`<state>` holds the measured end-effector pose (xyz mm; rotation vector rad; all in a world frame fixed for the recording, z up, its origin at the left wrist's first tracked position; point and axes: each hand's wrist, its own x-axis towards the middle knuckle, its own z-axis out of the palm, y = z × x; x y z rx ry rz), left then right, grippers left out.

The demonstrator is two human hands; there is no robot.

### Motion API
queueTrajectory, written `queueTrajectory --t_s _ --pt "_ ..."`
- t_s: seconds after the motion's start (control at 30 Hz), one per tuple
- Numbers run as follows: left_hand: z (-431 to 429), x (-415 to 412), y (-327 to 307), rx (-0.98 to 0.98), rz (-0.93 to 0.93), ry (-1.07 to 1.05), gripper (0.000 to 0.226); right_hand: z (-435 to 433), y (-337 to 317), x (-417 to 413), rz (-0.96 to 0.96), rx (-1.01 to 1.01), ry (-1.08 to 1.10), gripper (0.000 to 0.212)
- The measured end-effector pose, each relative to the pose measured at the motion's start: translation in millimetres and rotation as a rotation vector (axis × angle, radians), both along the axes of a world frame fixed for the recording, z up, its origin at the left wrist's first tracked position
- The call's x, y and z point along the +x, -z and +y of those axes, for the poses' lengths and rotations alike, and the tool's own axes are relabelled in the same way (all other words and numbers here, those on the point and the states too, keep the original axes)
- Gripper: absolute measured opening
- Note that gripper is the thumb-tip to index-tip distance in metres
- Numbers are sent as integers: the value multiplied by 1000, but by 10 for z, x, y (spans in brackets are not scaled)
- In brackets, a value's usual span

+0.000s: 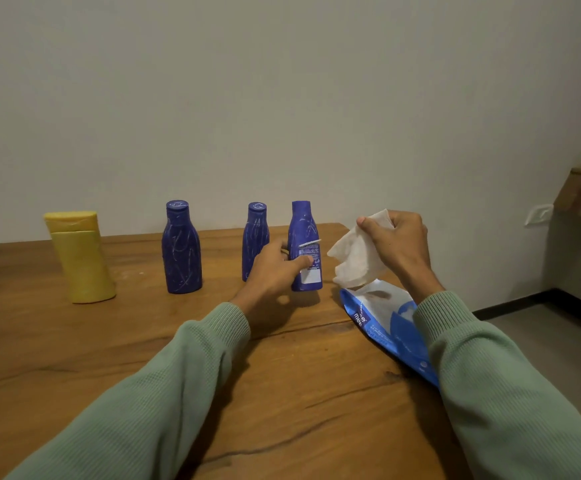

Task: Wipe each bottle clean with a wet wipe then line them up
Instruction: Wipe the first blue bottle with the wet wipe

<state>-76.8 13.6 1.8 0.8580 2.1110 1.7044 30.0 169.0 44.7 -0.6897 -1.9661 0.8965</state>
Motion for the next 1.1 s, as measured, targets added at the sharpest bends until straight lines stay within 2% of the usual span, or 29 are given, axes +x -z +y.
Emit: queueTrajectory --t_s 0.3,0.7,0.87,1.1 --pt "-506 134 -86 8 -52 91 33 -508 -120 -4 163 14 -51 28" --pt "-1130 485 -243 205 -185 40 13 -1281 -147 148 337 1 -242 22" --pt "-1482 699 -284 378 -356 19 21 -1637 -76 315 372 -93 -305 17" --pt "-1806 886 -237 507 -417 -3 34 -2124 31 445 386 -179 -472 17"
